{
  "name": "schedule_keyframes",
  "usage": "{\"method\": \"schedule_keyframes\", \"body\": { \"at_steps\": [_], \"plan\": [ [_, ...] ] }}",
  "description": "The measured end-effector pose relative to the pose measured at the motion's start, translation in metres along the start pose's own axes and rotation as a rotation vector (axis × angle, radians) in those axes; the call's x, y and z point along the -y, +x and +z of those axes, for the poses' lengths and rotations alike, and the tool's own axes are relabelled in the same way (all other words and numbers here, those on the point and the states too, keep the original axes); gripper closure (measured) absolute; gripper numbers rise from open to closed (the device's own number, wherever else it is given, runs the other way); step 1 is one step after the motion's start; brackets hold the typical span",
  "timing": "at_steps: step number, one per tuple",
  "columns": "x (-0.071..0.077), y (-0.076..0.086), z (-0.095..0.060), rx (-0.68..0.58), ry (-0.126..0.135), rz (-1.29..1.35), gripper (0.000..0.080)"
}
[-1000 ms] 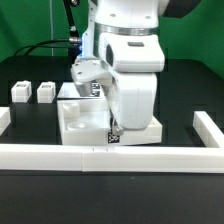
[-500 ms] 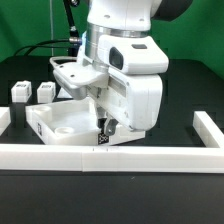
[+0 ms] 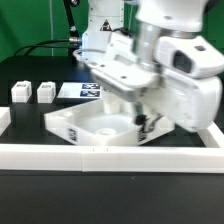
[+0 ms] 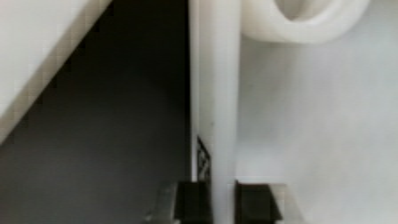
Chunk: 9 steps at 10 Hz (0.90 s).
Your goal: Assemble square table
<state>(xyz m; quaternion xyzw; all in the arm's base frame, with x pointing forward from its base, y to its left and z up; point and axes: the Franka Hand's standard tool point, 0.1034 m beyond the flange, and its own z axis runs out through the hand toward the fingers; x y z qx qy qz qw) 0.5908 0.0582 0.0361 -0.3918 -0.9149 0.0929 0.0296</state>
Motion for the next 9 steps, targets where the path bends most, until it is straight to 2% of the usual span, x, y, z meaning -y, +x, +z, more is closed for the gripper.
{"method": "schedule_keyframes", "body": {
  "at_steps": [1,2,7,8,9],
  "plan": [
    [-0.001,0.003,0.0,-0.004,-0.002,-0.042,0.0739],
    [0.004,0.002,0.004,-0.009,0.012,-0.113,0.0739],
    [0.018,0.002,0.011,-0.026,0.052,-0.326,0.0739],
    [0.015,0.01,0.01,-0.036,0.091,-0.449,0.0739],
    [0.001,0.026,0.007,-0.067,0.112,-0.544,0.0739]
  ]
}}
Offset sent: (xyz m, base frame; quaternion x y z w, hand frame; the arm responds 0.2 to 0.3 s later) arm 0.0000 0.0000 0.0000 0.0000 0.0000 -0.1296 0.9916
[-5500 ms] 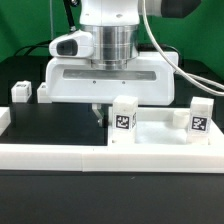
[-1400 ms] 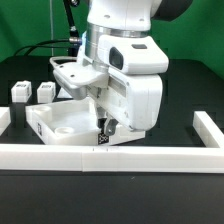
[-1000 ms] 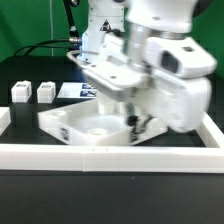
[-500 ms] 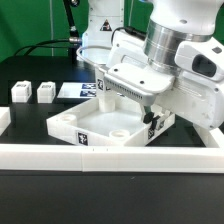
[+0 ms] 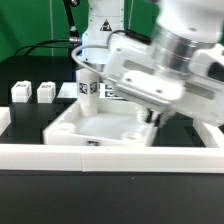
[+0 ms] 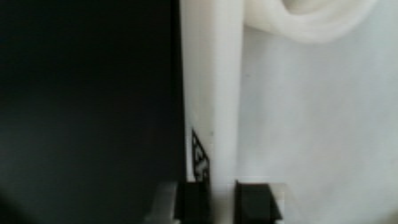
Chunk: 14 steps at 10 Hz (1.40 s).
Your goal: Assemble square table
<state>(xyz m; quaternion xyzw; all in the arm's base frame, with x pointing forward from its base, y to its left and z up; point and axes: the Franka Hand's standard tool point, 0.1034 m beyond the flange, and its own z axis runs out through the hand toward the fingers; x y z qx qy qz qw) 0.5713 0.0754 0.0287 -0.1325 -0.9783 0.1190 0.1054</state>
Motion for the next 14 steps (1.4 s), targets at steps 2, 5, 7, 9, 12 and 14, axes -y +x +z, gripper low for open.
{"method": "schedule_keyframes", "body": {
  "at_steps": [2,5,7,9,12,14],
  "plan": [
    [-0.02,0.01,-0.007,-0.054,0.02,-0.153,0.0739],
    [-0.019,0.014,-0.005,-0.093,0.026,-0.33,0.0739],
    [-0.016,0.015,-0.002,-0.102,0.028,-0.342,0.0739],
    [-0.016,0.016,0.0,-0.104,0.029,-0.317,0.0739],
    [-0.05,0.025,-0.009,-0.137,0.039,-0.281,0.0739],
    [-0.05,0.026,-0.006,-0.161,0.061,-0.284,0.0739]
  ]
}}
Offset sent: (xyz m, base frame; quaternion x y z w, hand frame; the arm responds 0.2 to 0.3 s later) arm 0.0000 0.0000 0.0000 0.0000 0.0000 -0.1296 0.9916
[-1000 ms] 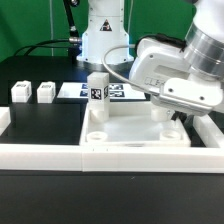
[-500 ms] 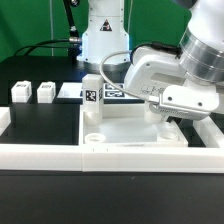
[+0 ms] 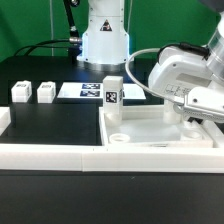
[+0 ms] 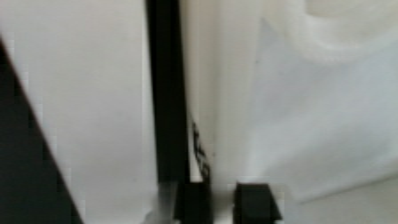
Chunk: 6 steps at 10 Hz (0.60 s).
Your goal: Assemble square table
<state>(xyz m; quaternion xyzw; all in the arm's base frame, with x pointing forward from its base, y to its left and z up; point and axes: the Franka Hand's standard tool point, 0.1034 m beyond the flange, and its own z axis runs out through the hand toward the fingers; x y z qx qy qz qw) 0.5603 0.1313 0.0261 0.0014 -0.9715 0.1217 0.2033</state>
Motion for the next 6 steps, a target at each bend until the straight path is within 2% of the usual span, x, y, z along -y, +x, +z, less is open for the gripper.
{"method": "schedule_keyframes", "body": {
  "at_steps": [4,5,6],
  "plan": [
    [0.004,-0.002,0.003,-0.009,-0.001,0.016,0.0739],
    [0.01,-0.002,0.005,-0.012,0.008,0.021,0.0647],
    [0.015,-0.003,0.006,-0.013,0.019,0.026,0.0647]
  ]
}}
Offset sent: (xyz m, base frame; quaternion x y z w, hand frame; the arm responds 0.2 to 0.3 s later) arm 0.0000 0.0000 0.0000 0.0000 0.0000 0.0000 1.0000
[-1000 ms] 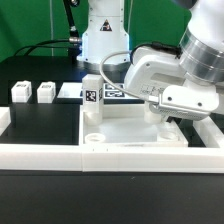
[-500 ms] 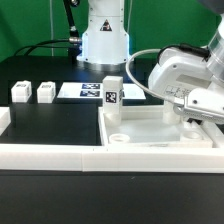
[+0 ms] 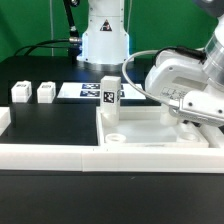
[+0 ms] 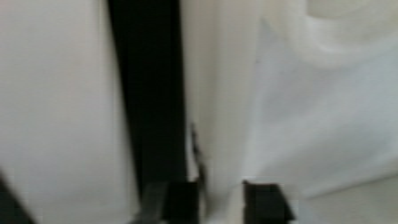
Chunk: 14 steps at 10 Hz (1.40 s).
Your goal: Assemble square table
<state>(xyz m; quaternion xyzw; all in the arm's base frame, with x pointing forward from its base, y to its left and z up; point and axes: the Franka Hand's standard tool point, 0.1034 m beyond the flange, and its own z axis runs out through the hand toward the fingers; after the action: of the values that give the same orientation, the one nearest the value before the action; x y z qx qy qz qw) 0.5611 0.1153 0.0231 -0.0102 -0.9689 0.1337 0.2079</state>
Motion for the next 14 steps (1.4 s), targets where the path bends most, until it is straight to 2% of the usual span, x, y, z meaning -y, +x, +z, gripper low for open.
{"method": "schedule_keyframes", "body": {
  "at_steps": [1,2,3,4,10,11,12,14],
  "plan": [
    [0.005,0.0,0.001,-0.003,0.01,0.006,0.0453],
    [0.01,0.0,0.001,-0.009,0.017,0.013,0.0301],
    [0.015,0.001,0.001,-0.014,0.022,0.017,0.0198],
    [0.016,0.001,0.001,-0.015,0.023,0.019,0.0165],
    [0.019,0.0,0.0,-0.015,0.021,0.022,0.0151],
    [0.023,0.0,-0.01,-0.003,0.021,0.027,0.0151],
    [0.032,0.004,-0.033,0.017,0.025,0.038,0.0151],
    [0.064,0.02,-0.076,0.062,0.036,0.058,0.0151]
  ]
}}
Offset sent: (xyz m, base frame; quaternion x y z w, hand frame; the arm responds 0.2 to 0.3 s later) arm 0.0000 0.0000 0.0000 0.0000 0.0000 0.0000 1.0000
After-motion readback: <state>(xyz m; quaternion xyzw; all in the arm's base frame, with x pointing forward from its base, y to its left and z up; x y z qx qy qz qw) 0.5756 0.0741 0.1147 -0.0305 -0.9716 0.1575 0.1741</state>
